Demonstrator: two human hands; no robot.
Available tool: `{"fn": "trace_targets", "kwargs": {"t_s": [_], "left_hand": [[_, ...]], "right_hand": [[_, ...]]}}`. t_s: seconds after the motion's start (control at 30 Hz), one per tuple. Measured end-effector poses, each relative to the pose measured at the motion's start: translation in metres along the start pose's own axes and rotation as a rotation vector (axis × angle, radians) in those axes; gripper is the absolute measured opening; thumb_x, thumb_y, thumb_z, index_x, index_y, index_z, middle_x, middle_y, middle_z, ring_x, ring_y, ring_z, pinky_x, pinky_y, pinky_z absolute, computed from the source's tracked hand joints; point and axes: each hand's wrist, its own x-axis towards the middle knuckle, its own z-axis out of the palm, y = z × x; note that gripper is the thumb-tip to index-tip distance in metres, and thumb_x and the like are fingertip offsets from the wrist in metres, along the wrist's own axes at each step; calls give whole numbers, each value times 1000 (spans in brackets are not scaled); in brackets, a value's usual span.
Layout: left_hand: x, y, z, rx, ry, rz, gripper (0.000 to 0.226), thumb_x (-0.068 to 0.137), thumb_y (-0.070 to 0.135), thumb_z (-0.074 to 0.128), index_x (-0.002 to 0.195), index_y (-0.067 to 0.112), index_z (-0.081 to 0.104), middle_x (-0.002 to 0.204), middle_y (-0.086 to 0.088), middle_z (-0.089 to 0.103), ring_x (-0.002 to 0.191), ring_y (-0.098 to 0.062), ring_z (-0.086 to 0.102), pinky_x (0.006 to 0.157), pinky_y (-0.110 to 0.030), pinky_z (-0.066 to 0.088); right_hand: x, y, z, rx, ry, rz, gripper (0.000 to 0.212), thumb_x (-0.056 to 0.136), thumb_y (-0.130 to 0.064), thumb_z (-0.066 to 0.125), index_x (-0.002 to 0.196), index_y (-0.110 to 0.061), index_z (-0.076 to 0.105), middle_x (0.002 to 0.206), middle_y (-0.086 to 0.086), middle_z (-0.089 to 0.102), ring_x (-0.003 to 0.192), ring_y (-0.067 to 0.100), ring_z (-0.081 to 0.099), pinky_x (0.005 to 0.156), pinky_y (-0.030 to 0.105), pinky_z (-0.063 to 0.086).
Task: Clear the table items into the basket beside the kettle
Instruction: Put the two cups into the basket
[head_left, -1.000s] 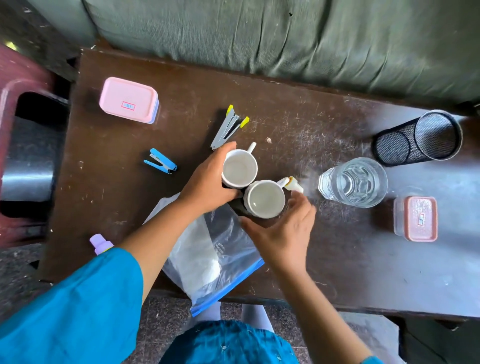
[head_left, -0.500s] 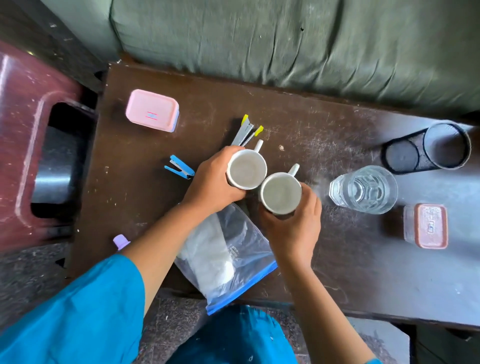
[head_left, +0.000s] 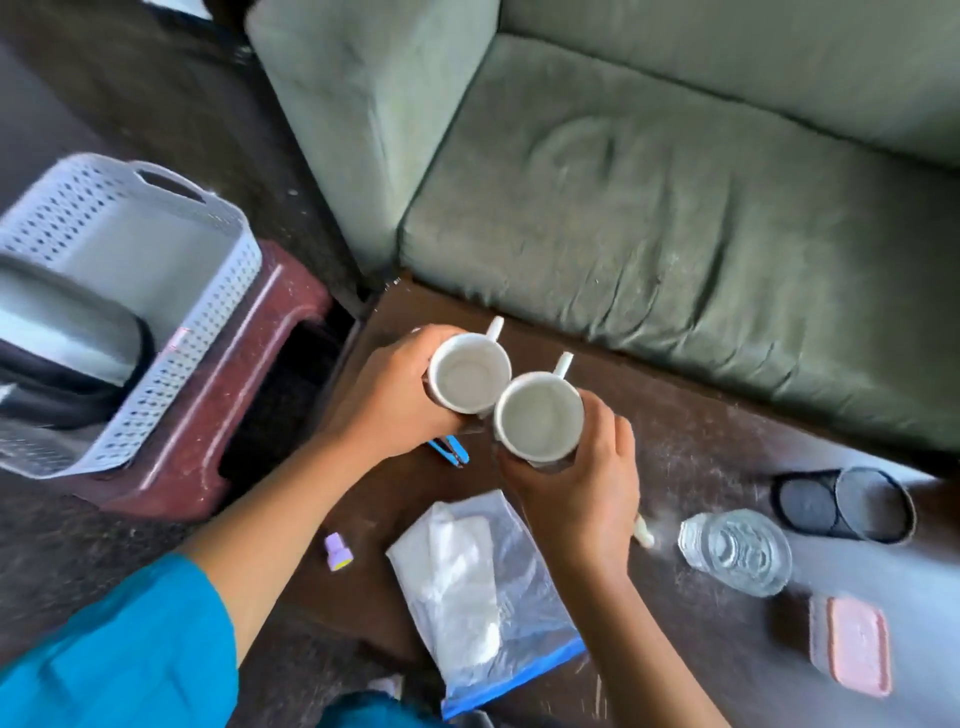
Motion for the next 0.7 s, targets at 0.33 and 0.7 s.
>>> {"fn": "trace_targets", "kwargs": {"t_s": [0.33, 0.7], "left_hand": [[20, -46, -143, 189, 94, -9, 65, 49, 40, 85, 104, 29, 52, 100, 15, 61, 84, -2, 54, 67, -15, 38], [46, -111, -278, 395, -2, -210, 61, 52, 14, 77, 102, 22, 43, 100, 2, 53, 85, -20, 54, 66, -39, 48]], "right_hand": [[25, -126, 76, 58, -31, -189, 60, 58, -46, 80, 105, -20, 53, 90, -11, 50, 88, 21, 54, 61, 25, 35], [36, -246, 178, 69, -180, -239, 66, 57, -44, 80, 109, -17, 50, 101, -2, 47, 89, 21, 55, 59, 22, 27]]}}
